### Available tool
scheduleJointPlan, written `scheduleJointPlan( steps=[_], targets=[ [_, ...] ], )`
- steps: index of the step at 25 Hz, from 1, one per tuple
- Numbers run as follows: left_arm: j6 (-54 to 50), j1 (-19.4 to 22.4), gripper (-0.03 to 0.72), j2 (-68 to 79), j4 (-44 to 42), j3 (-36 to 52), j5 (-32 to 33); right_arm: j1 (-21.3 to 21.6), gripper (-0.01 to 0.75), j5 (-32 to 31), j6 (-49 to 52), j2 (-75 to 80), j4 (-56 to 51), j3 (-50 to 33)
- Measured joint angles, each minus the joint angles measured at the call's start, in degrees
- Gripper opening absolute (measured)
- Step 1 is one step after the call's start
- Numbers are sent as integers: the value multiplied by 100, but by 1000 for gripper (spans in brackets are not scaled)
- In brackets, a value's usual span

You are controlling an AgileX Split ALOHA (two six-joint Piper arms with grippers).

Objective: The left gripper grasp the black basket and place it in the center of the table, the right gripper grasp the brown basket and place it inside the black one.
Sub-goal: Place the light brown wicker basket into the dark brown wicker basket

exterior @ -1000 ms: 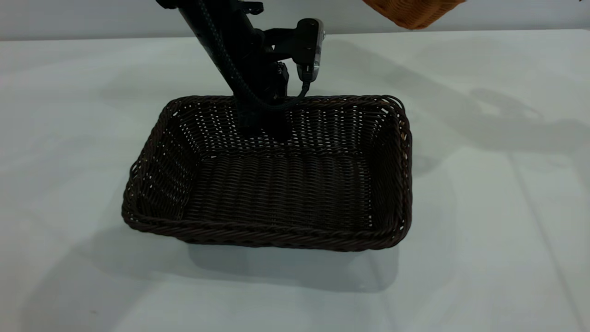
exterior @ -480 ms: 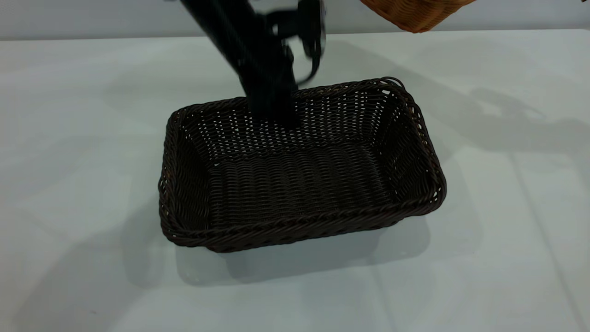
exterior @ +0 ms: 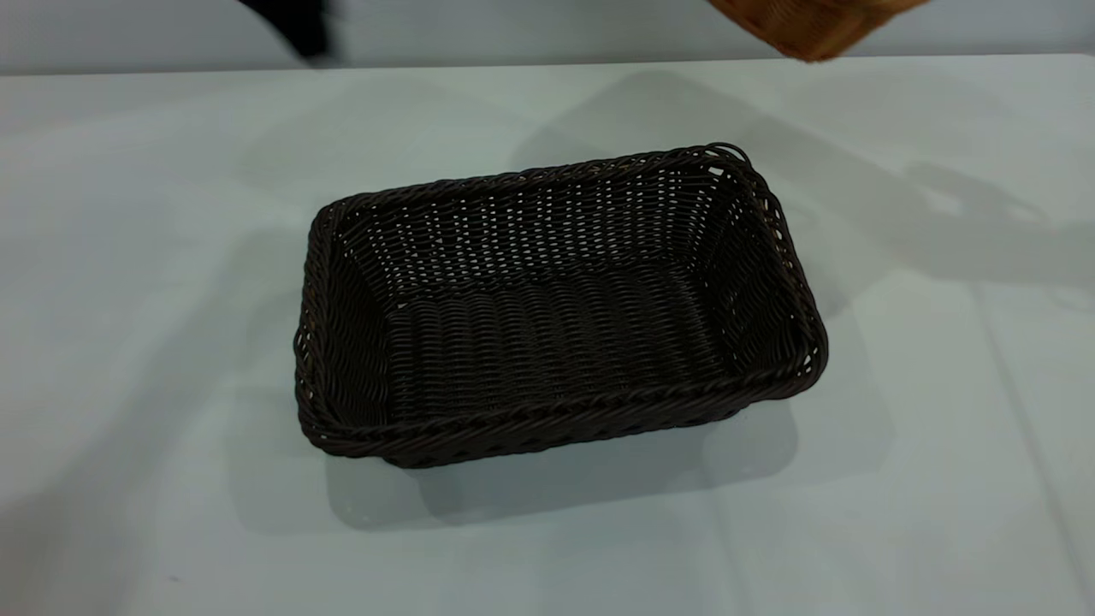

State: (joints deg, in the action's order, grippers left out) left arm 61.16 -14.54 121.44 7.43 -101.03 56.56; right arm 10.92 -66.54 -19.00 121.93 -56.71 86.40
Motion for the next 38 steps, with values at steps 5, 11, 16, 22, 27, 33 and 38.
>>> scheduleJointPlan(
  steps=[5, 11, 16, 22, 27, 33, 38],
  targets=[
    [-837, 1190, 349, -626, 10, 0, 44, -427, 67, -17, 5, 0, 795, 0],
    [-984, 1754, 349, -1106, 744, 0, 166, -1638, 67, -102, -142, 0, 2425, 0],
    [-984, 1748, 349, -1197, 1217, 0, 304, -2429, 67, -121, -223, 19, 3154, 0],
    [-809, 1748, 349, -1197, 1846, 0, 478, -2579, 67, 68, 161, 360, 3366, 5],
    [-625, 1748, 349, -1197, 2198, 0, 523, -2573, 67, 120, 242, 730, 3153, 36],
    [-592, 1748, 349, -1197, 2368, 0, 545, -2573, 81, 129, 911, 1031, 3100, 264],
    [-592, 1748, 349, -1197, 2390, 0, 558, -2573, 171, 113, 1256, 1172, 3084, 590]
  ],
)
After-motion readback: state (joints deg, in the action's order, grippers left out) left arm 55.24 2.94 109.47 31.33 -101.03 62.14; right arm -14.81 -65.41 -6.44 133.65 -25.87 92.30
